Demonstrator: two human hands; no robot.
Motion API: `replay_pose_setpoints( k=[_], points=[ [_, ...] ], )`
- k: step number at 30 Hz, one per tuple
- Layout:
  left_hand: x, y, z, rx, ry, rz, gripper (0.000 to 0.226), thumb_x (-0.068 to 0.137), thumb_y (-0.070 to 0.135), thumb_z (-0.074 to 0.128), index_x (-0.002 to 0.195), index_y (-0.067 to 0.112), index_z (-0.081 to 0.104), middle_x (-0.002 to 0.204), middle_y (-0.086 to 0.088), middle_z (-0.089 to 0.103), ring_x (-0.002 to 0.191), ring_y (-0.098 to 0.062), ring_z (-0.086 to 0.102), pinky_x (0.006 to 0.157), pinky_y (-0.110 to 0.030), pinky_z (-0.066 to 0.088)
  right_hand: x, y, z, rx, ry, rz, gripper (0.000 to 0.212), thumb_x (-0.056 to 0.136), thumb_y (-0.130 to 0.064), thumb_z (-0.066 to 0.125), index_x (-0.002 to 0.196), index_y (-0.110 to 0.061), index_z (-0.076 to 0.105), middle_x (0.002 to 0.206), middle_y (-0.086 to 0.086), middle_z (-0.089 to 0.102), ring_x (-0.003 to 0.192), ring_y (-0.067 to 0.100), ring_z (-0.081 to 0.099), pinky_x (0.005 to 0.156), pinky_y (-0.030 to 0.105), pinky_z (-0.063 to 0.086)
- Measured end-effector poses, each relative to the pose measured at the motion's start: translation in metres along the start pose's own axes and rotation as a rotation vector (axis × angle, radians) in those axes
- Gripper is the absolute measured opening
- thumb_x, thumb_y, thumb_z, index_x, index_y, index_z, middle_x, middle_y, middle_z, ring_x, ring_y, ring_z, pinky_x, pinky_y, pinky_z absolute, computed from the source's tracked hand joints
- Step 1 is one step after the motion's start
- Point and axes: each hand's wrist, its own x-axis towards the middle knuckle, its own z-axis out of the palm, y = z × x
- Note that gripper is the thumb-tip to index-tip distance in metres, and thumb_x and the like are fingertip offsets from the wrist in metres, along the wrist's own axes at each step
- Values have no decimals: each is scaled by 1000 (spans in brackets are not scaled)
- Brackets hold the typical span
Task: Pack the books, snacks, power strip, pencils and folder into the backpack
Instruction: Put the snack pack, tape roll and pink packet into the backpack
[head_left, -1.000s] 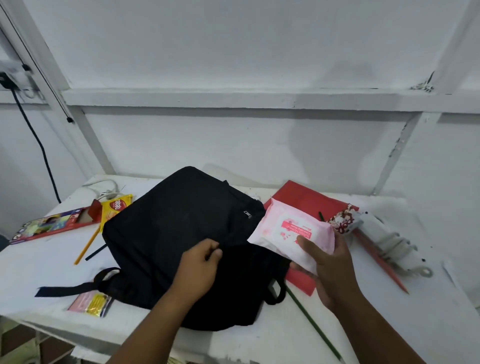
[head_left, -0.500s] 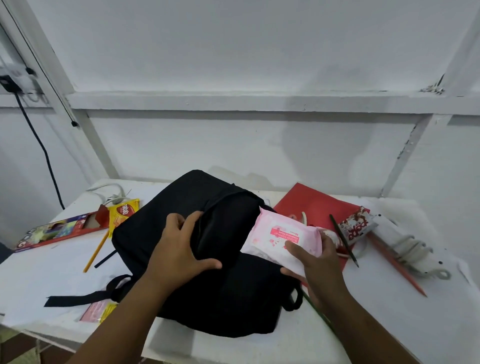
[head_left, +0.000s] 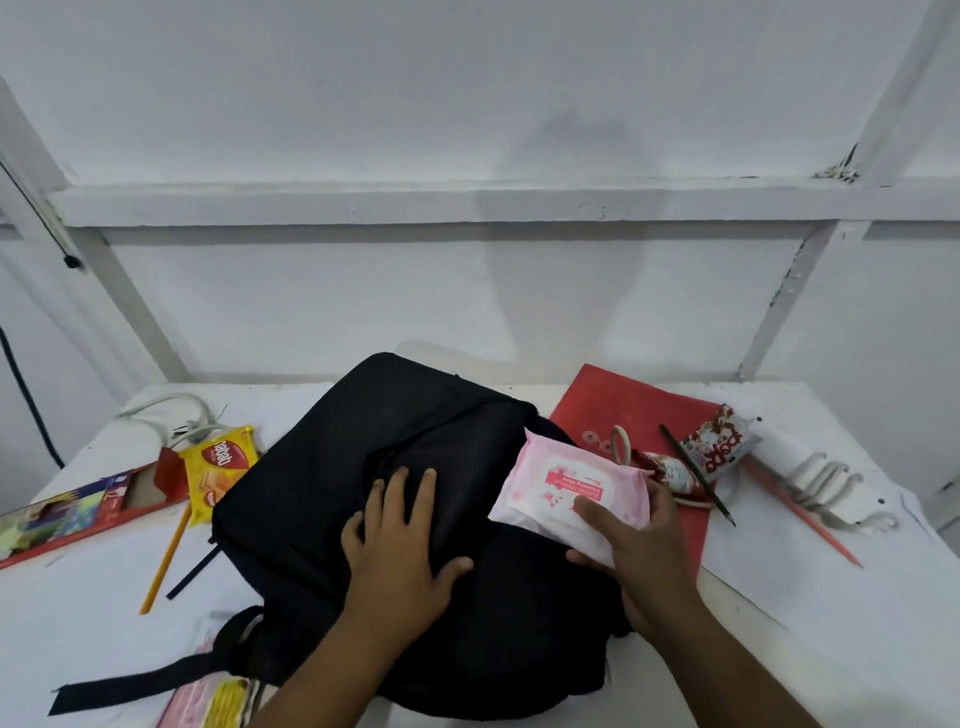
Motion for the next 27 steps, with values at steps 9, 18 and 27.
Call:
replay_pose_setpoints(
  k=[9, 18, 27],
  points=[
    [27, -27, -65, -495, -52, 58, 73, 95, 20, 66, 152, 47, 28, 129, 8, 62, 118, -9, 59, 93, -13, 43, -19, 14, 17, 23, 9, -25, 71, 70, -12, 87, 129, -26, 50, 122, -2, 59, 108, 26, 64, 62, 48, 61],
    [39, -27, -107, -753, 15, -50, 58, 92, 10, 69, 138, 41, 55, 120, 29, 60, 98, 31, 49, 80, 8, 35, -9, -3, 48, -17, -183, -20, 65, 70, -9, 88, 124, -23, 55, 118, 3, 65, 96, 28, 72, 61, 49, 61],
    [42, -13, -123, -760, 92, -52, 55, 89, 5, 71, 128, 42, 64, 121, 29, 65, 113, 18, 55, 91, 2, 37, 25, -8, 100, 175, -281, 157, 53, 92, -7, 68, 136, -21, 42, 126, 8, 60, 103, 27, 69, 72, 42, 62]
  ],
)
